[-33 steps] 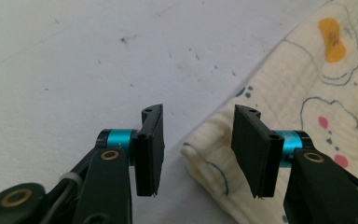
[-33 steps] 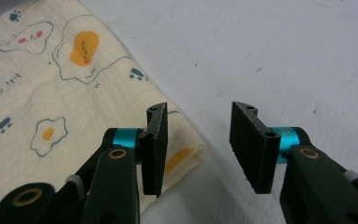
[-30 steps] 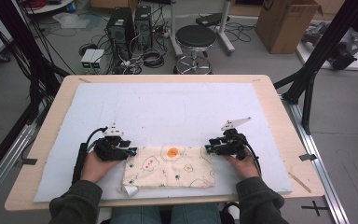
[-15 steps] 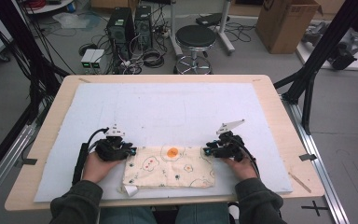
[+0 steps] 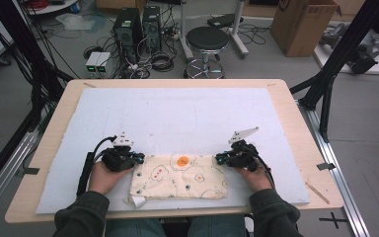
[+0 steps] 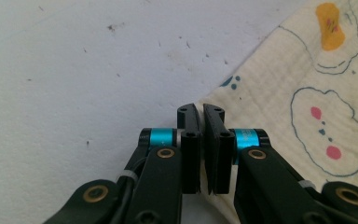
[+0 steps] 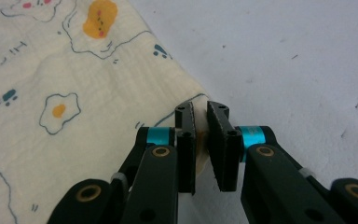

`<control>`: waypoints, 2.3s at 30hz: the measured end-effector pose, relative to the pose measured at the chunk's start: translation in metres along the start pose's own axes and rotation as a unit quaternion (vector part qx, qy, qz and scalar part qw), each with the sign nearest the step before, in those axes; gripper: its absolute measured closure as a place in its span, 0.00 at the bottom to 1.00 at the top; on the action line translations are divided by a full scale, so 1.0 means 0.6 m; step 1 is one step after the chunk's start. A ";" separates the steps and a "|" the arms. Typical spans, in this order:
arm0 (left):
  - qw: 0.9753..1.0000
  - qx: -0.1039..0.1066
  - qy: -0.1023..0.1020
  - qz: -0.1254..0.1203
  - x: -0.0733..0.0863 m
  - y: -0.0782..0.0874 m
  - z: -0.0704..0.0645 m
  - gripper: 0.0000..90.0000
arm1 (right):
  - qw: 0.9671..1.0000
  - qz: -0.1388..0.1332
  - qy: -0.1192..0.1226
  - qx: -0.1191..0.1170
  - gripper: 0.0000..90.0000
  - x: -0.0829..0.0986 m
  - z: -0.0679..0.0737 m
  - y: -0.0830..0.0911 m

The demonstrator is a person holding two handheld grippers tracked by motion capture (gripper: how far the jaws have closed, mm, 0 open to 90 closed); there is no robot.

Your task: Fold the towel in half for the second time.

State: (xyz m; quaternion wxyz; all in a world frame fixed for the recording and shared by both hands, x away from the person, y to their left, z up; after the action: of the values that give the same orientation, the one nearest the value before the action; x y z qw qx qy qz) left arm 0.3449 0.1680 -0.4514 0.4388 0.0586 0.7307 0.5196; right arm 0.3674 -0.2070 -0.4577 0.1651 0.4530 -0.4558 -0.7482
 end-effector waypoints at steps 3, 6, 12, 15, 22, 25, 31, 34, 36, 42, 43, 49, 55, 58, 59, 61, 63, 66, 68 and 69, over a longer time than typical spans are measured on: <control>1.000 -0.004 0.002 -0.013 -0.001 0.006 0.003 0.95 | 1.000 -0.007 -0.001 0.001 0.91 -0.001 -0.003 0.003; 1.000 -0.008 0.003 -0.022 -0.002 0.009 0.005 0.95 | 1.000 -0.014 -0.005 -0.001 0.92 -0.003 -0.006 0.005; 0.999 -0.013 0.009 -0.030 -0.003 0.011 0.008 0.95 | 1.000 -0.017 -0.001 0.005 0.92 -0.009 -0.007 0.007; 0.999 -0.015 0.012 -0.038 -0.003 0.012 0.010 0.95 | 1.000 -0.019 -0.006 0.005 0.92 -0.009 -0.007 0.008; 0.999 -0.016 0.009 -0.038 -0.004 0.013 0.013 0.95 | 1.000 -0.018 -0.002 0.010 0.92 -0.013 -0.009 0.008; 0.999 -0.016 0.013 -0.041 -0.004 0.012 0.014 0.95 | 1.000 -0.015 -0.002 0.010 0.92 -0.015 -0.012 0.008; 0.999 -0.016 0.019 -0.039 -0.009 0.012 0.023 0.95 | 1.000 -0.011 -0.001 0.008 0.92 -0.027 -0.019 0.012; 0.999 -0.025 0.019 -0.039 -0.017 0.013 0.031 0.95 | 1.000 -0.007 -0.001 0.008 0.92 -0.039 -0.026 0.009; 0.998 -0.030 0.025 -0.044 -0.022 0.009 0.036 0.95 | 1.000 -0.006 -0.004 0.011 0.92 -0.048 -0.033 0.009; 0.997 -0.027 0.052 -0.052 -0.040 -0.001 0.062 0.95 | 1.000 -0.003 -0.013 0.013 0.92 -0.081 -0.062 0.013; 0.997 -0.029 0.054 -0.052 -0.045 -0.002 0.066 0.95 | 1.000 -0.002 -0.018 0.010 0.92 -0.087 -0.067 0.012; 0.996 -0.030 0.057 -0.053 -0.072 -0.004 0.090 0.95 | 0.999 0.007 -0.038 0.010 0.92 -0.111 -0.100 0.005; 0.996 -0.036 0.061 -0.053 -0.099 -0.009 0.109 0.95 | 0.998 0.002 -0.061 0.006 0.92 -0.128 -0.125 0.000; 0.994 -0.039 0.073 -0.068 -0.104 -0.015 0.118 0.95 | 0.997 -0.002 -0.076 0.004 0.92 -0.129 -0.137 -0.004; 0.994 -0.038 0.079 -0.064 -0.103 -0.019 0.122 0.95 | 0.997 -0.006 -0.081 0.000 0.93 -0.129 -0.142 -0.007; 0.994 -0.032 0.092 -0.058 -0.099 -0.027 0.129 0.95 | 0.996 -0.003 -0.091 -0.002 0.93 -0.128 -0.152 -0.012; 0.993 -0.033 0.098 -0.058 -0.098 -0.034 0.130 0.95 | 0.995 -0.001 -0.102 -0.004 0.93 -0.129 -0.157 -0.018; 0.993 -0.037 0.094 -0.058 -0.099 -0.036 0.131 0.95 | 0.994 0.003 -0.109 -0.001 0.93 -0.128 -0.161 -0.025; 0.993 -0.033 0.099 -0.062 -0.098 -0.036 0.132 0.95 | 0.994 -0.001 -0.113 -0.007 0.93 -0.126 -0.163 -0.025; 0.993 -0.034 0.099 -0.060 -0.097 -0.036 0.133 0.95 | 0.993 -0.006 -0.115 -0.009 0.93 -0.126 -0.164 -0.024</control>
State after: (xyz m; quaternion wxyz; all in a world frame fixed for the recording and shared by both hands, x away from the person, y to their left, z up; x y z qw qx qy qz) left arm 0.4445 0.1832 -0.4413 0.3966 -0.0519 0.7547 0.5200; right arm 0.4917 -0.2019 -0.4472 0.1113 0.3654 -0.4624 -0.8002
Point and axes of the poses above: each handheld gripper's, and its own axes: y roughly backward along the jaws, x roughly out of its underside, z roughly to its left, the point moved 3 cm from there along -y, roughly forward along the jaws, and after that the axes turned 12 degrees about z, right-handed, at the moved point
